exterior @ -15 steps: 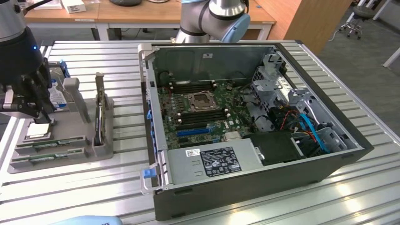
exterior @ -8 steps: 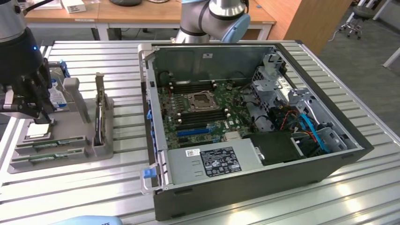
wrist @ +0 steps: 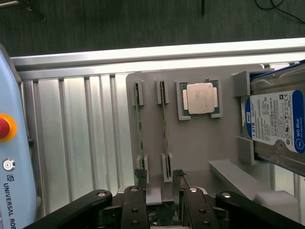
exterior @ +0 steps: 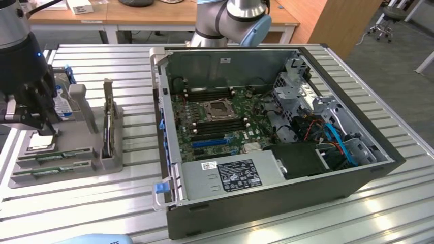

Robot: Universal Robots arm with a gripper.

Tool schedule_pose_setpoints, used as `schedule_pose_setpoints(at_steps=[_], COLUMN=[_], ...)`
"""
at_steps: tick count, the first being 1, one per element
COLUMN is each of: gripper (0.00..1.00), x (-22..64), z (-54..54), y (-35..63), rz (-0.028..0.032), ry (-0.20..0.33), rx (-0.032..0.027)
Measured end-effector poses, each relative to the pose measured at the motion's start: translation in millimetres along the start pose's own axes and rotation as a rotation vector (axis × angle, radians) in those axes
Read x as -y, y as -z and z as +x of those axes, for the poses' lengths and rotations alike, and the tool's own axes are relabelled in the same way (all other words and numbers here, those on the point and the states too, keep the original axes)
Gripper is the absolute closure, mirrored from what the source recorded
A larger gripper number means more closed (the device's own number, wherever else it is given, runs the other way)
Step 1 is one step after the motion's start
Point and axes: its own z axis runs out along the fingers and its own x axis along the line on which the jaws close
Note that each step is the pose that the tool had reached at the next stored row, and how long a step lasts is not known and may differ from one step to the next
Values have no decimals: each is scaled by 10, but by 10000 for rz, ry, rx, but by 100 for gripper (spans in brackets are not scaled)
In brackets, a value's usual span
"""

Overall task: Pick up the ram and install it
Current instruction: 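Pick up the ram and move it above insertion slot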

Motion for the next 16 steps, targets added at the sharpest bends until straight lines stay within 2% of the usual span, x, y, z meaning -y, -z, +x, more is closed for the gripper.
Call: schedule_pose_setpoints(at_steps=[16], gripper=[65], x=[5], z=[-1], y=[-157], rz=[1], ry=[0], rx=[0])
